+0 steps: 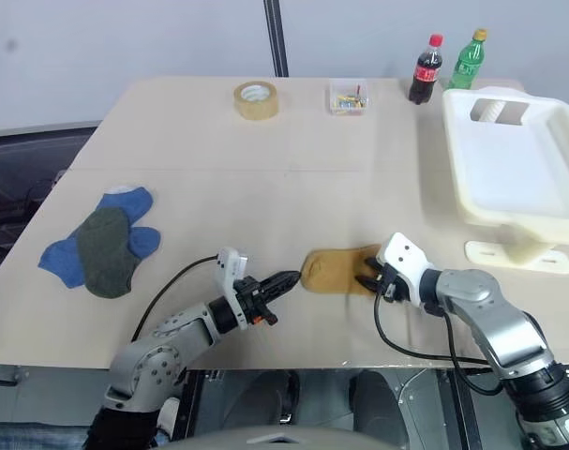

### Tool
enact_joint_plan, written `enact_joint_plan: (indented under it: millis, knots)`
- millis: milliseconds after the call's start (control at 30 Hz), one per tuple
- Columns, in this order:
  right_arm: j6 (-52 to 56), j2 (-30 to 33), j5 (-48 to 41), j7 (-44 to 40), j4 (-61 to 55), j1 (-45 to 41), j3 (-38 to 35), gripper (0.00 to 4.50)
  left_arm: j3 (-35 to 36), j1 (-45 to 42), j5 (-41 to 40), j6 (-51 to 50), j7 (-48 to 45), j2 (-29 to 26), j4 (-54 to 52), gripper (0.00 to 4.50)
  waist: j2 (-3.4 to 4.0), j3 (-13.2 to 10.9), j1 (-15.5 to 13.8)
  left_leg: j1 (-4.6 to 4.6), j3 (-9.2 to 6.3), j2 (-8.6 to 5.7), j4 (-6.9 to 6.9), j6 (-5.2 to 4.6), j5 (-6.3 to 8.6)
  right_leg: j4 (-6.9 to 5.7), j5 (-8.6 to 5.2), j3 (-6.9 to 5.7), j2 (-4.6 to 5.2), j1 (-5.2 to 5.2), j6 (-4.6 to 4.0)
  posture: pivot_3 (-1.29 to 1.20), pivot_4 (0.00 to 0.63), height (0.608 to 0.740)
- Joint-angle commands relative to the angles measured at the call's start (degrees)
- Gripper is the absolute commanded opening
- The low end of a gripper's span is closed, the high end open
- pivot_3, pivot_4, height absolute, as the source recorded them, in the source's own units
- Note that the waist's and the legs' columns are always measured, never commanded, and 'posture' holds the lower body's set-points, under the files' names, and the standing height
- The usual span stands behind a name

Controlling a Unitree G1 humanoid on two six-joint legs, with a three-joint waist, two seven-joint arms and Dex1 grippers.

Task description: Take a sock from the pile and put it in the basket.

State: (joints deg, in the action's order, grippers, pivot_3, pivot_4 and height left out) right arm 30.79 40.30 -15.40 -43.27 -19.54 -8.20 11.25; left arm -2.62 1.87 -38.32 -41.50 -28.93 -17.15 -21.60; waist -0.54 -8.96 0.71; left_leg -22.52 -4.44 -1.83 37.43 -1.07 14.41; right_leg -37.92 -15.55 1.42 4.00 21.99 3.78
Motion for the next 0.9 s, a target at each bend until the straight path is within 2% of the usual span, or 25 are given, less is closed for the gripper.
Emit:
enact_joint_plan:
  millis: [33,67,133,267,467,600,733,800,900]
  knots:
    - [1.4,0.1,2.0,0.1,1.5,0.9,1.4,1.91,2.4,-1.2,0.1,1.8,-0.3,-0.9,-1.0,2.15,0.0,0.0,0.0,0.03,-0.01,0.0,0.0,0.0,0.0,0.0,0.0,-0.01,0.0,-0.03,0.0,0.0,0.15,0.738]
    - [1.3,0.2,2.2,0.0,1.4,1.1,1.6,1.91,3.1,-1.9,0.3,2.0,0.2,-1.0,-0.6,2.75,0.0,0.0,0.0,0.04,-0.01,0.0,0.0,0.0,0.0,0.01,0.0,-0.01,0.0,-0.06,-0.01,0.0,0.15,0.738]
    - [1.5,-0.2,2.5,0.2,1.5,1.1,1.8,1.91,4.4,-3.9,-1.3,0.1,0.7,-0.9,0.5,3.54,0.0,0.0,-0.1,0.12,-0.05,0.0,0.0,0.0,0.0,0.04,0.0,-0.06,0.01,-0.18,-0.01,0.0,0.15,0.738]
    - [2.0,-1.1,2.8,0.4,1.4,0.8,2.4,1.91,3.6,-7.5,-0.8,-2.4,-0.1,-1.0,5.1,3.54,-0.03,0.0,0.0,0.28,-0.09,-0.01,-0.01,0.0,0.01,0.07,-0.01,-0.11,0.0,-0.36,0.0,0.0,0.15,0.738]
    - [2.3,-1.7,3.5,0.3,1.1,0.8,2.6,1.91,-3.6,-11.7,0.1,-10.0,-6.1,-5.9,8.0,3.54,-0.09,0.1,0.1,0.45,-0.06,-0.01,-0.06,0.0,0.01,0.05,-0.01,-0.07,-0.02,-0.41,0.0,0.0,0.15,0.738]
    - [3.1,-2.3,3.9,0.4,1.1,0.2,3.0,1.91,-5.6,-15.5,1.2,-11.9,-6.6,-4.9,12.2,3.54,-0.25,0.3,0.0,0.51,-0.03,-0.02,-0.07,0.0,0.01,0.06,-0.01,-0.04,-0.01,-0.44,0.01,0.0,0.15,0.738]
    - [3.6,-3.4,4.4,0.8,0.8,0.2,3.2,1.91,-5.7,-17.0,0.4,-13.6,-6.8,-1.8,14.8,3.54,-0.32,0.5,0.0,0.54,-0.03,-0.01,-0.08,0.0,0.01,0.06,-0.02,-0.03,0.0,-0.47,0.01,0.0,0.15,0.738]
    - [4.5,-4.1,4.7,1.3,0.0,0.0,3.6,1.91,-7.8,-18.0,-0.1,-15.6,-8.6,0.2,17.3,3.54,-0.4,0.6,-0.1,0.56,-0.04,-0.01,-0.08,0.0,0.01,0.06,-0.02,-0.04,0.01,-0.5,0.01,0.0,0.15,0.738]
    - [5.9,-5.0,5.1,2.0,-1.0,-0.8,4.0,1.91,-11.6,-18.3,1.3,-15.3,-12.6,0.2,18.9,3.54,-0.39,0.6,-0.1,0.64,-0.06,-0.02,-0.08,0.0,0.01,0.08,-0.02,-0.07,0.01,-0.61,0.01,0.0,0.15,0.738]
